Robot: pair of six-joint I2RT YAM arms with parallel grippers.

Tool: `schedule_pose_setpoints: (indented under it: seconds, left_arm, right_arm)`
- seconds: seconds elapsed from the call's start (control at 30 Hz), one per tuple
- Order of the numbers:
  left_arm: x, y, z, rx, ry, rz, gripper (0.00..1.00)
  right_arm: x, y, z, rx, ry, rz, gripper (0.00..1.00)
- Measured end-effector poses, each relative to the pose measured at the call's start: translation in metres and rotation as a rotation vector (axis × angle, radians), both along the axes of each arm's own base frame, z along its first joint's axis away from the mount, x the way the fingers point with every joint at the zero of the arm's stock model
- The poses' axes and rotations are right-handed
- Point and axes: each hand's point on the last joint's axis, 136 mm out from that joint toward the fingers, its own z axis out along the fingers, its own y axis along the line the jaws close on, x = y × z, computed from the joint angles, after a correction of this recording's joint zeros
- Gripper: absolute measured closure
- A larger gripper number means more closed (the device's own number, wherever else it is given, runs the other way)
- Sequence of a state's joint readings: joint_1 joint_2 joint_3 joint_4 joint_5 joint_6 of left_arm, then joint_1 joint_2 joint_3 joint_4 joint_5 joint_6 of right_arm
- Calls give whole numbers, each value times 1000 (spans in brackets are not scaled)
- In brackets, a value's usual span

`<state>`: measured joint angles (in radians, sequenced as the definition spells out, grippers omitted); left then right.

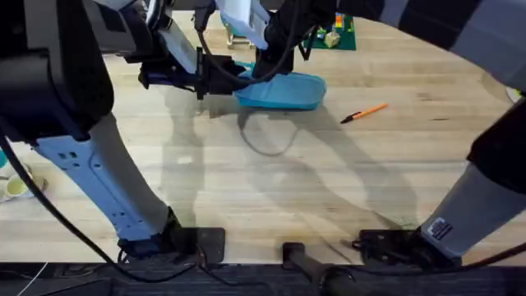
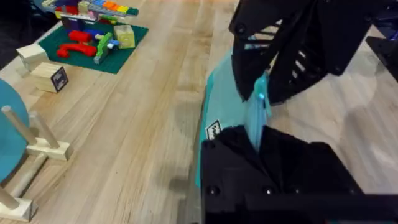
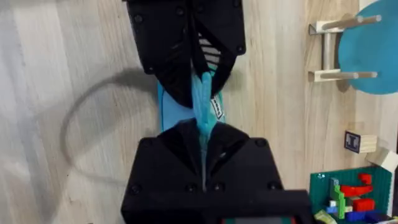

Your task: Unzip the bag, pick up the pens from the table one at a time and place them inside, then zip the bag closed.

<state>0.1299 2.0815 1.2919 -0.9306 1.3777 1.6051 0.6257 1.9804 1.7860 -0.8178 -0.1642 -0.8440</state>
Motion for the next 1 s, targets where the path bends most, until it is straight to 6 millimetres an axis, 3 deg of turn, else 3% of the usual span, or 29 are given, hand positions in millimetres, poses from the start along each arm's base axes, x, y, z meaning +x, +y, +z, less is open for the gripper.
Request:
schedule_pose_setpoints:
  seconds: [0.5, 1.0]
  left_arm:
    - [-1, -3, 1, -8, 7, -7, 959]
    - [-1, 1, -4, 25, 10, -2, 959]
  right_arm:
    - [-8, -5, 4, -16, 50, -42, 970]
    - [-12, 3, 12, 68, 122, -87, 970]
